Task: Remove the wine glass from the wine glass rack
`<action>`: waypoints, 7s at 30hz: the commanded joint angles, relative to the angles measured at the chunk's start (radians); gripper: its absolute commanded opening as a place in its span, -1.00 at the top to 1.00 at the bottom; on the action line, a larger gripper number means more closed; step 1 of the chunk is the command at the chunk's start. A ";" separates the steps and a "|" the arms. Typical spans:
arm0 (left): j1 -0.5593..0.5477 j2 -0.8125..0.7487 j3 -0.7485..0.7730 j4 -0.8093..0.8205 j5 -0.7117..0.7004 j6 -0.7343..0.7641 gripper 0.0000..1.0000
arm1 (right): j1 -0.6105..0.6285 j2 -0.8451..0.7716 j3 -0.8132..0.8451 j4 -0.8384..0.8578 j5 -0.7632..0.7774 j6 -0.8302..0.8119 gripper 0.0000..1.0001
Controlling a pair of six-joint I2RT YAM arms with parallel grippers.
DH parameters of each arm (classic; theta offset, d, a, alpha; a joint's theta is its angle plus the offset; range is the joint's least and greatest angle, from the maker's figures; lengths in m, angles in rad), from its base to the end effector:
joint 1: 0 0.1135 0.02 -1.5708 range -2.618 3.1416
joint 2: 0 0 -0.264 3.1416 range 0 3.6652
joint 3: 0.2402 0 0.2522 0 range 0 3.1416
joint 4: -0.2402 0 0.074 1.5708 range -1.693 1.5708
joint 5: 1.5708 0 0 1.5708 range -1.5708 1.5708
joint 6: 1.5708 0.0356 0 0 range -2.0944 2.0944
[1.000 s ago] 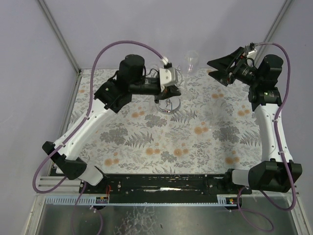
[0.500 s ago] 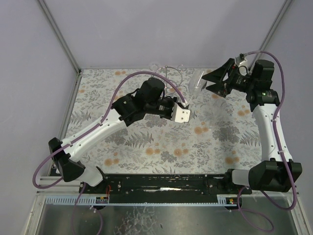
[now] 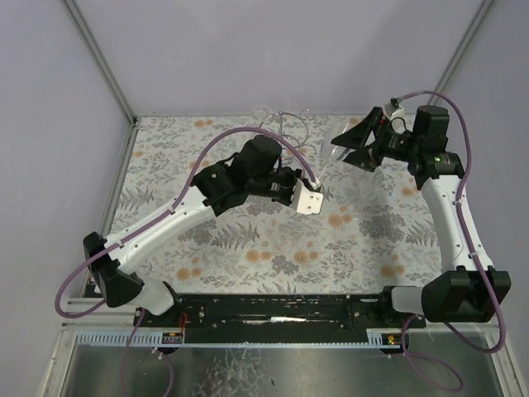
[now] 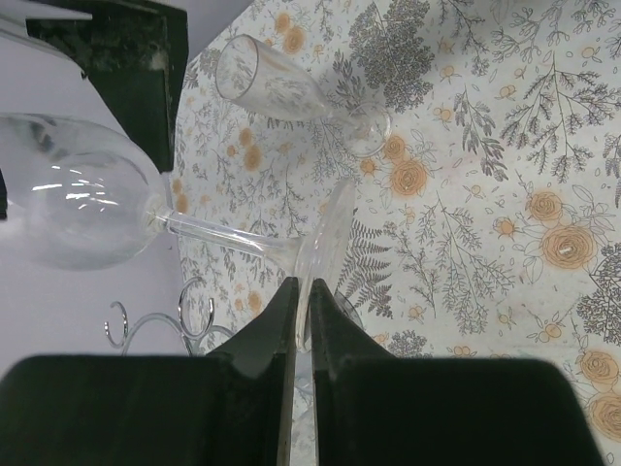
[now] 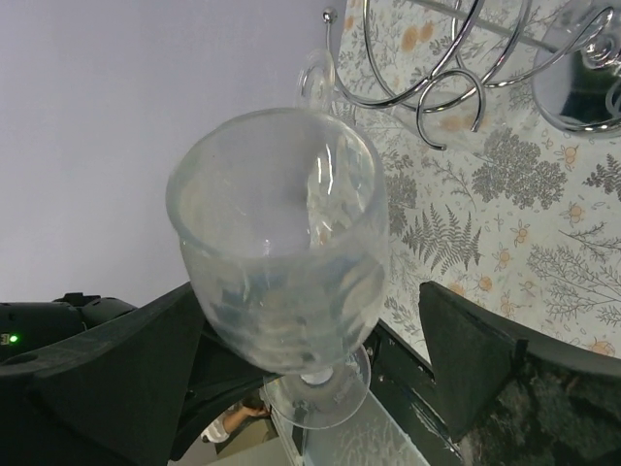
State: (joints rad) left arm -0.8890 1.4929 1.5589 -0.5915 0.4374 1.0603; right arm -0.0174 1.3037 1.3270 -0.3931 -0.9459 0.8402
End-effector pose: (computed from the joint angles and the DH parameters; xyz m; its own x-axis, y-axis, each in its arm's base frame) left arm 0.1974 -0.2672 0.3994 0.6607 0.4401 -0.6081 0.7323 -0.1999 0.6510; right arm 0.2827 0.0240 0.3996 -0.7967 0.4496 -0.4039 -0.2286 0.3944 0.8900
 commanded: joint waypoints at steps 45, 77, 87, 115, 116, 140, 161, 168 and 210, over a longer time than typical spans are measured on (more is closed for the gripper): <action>0.655 0.068 0.262 0.149 0.023 -1.224 -0.95 | 0.481 -0.012 0.328 -0.194 0.862 -0.476 0.43; 0.834 0.117 0.283 0.140 0.285 -1.459 -0.99 | 1.026 0.095 -0.467 1.038 1.620 -0.794 0.59; 0.835 0.125 0.294 0.107 0.293 -1.469 -1.00 | 1.026 0.089 -0.592 1.119 1.639 -0.644 0.56; 0.832 0.112 0.278 0.094 0.349 -1.454 -1.00 | 1.026 0.120 -0.736 1.182 1.542 -0.560 -0.77; 0.833 0.113 0.277 0.094 0.349 -1.454 -1.00 | 1.026 0.115 -0.735 1.175 1.544 -0.564 -0.88; 0.833 0.088 0.209 0.139 0.325 -1.481 -1.00 | 1.026 -0.213 -0.689 0.729 1.370 -0.538 -0.97; 0.825 -0.012 -0.222 0.469 0.403 -1.928 -1.00 | 0.698 -0.162 0.022 0.085 1.310 -0.367 -0.98; 0.767 0.017 -0.232 0.567 0.385 -1.992 -1.00 | 0.340 0.020 0.193 0.081 0.958 -0.183 -0.98; 0.706 0.015 -0.444 0.808 0.330 -2.243 0.05 | 0.185 0.035 0.115 0.150 0.852 -0.053 -0.98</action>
State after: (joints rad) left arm -0.1688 1.5078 1.1301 0.1360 0.7620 -1.1702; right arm 0.1692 1.3838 1.4475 -0.2981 -0.0734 0.7795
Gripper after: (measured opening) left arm 0.493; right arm 0.987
